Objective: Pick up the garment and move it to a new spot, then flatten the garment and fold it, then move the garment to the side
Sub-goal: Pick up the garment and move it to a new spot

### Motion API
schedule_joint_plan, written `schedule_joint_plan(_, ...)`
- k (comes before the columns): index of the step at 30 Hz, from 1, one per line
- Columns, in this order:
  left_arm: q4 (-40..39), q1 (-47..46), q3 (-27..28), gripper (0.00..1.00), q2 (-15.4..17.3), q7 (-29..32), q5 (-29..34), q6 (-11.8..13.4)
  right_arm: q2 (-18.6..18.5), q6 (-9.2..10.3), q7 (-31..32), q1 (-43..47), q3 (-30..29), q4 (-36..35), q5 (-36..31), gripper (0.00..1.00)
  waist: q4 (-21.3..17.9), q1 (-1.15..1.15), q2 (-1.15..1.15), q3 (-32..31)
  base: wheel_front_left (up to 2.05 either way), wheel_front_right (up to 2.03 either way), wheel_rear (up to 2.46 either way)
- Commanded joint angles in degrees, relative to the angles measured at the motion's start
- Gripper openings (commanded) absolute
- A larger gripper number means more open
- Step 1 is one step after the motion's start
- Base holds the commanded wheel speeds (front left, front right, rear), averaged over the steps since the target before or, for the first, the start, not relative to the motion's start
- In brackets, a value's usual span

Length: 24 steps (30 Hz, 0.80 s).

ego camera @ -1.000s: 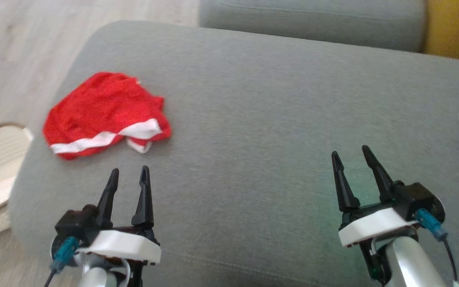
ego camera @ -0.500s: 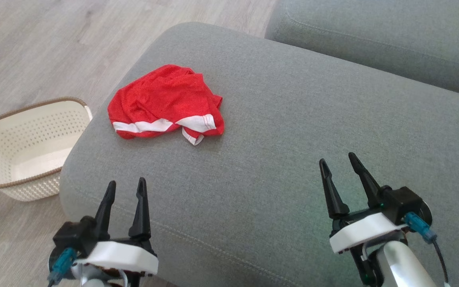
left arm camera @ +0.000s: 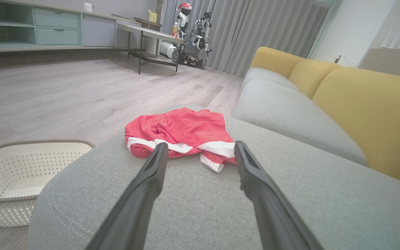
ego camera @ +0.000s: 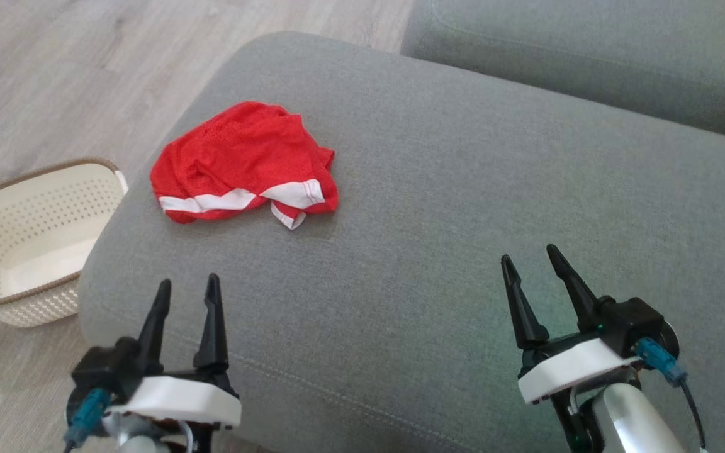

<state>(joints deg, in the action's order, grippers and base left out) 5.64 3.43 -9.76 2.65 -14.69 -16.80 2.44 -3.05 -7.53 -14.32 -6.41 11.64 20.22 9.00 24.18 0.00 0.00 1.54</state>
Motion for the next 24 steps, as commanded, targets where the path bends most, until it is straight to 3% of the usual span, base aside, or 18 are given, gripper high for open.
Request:
schedule_joint_plan(1,-2.28,-3.22,2.74,1.00,0.22,-0.31,-0.42,-0.26,0.14,0.04,-0.68,-1.97,1.22,-1.96,-0.19,1.00,-0.99,0.00,0.00,1.32,0.00,0.00,0.00)
schedule_joint_plan(9,0.04,-9.10,4.12,1.00,0.22,-0.31,0.63,-2.86,-1.07,0.04,-0.68,-4.28,-3.37,-4.25,-1.76,1.00,-4.24,0.00,0.00,7.43,0.00,0.00,0.00)
schedule_joint_plan(15,8.43,-18.59,4.87,1.00,1.26,-0.02,1.65,-5.80,-3.04,0.04,-0.30,-7.29,-9.12,-7.86,-2.89,1.00,-7.35,0.00,0.00,13.83,0.00,0.00,0.00)
schedule_joint_plan(19,16.03,-29.03,5.37,1.00,3.77,6.78,-0.24,-7.16,-4.05,0.04,0.60,-9.46,-11.63,-11.48,-3.45,1.00,-9.84,0.00,0.00,18.28,0.00,0.00,0.00)
schedule_joint_plan(24,21.99,-37.51,5.98,1.00,7.03,15.05,-0.90,-7.14,-4.26,0.04,1.24,-10.70,-11.75,-14.15,-3.48,1.00,-12.20,0.00,0.00,21.71,0.00,0.00,0.00)
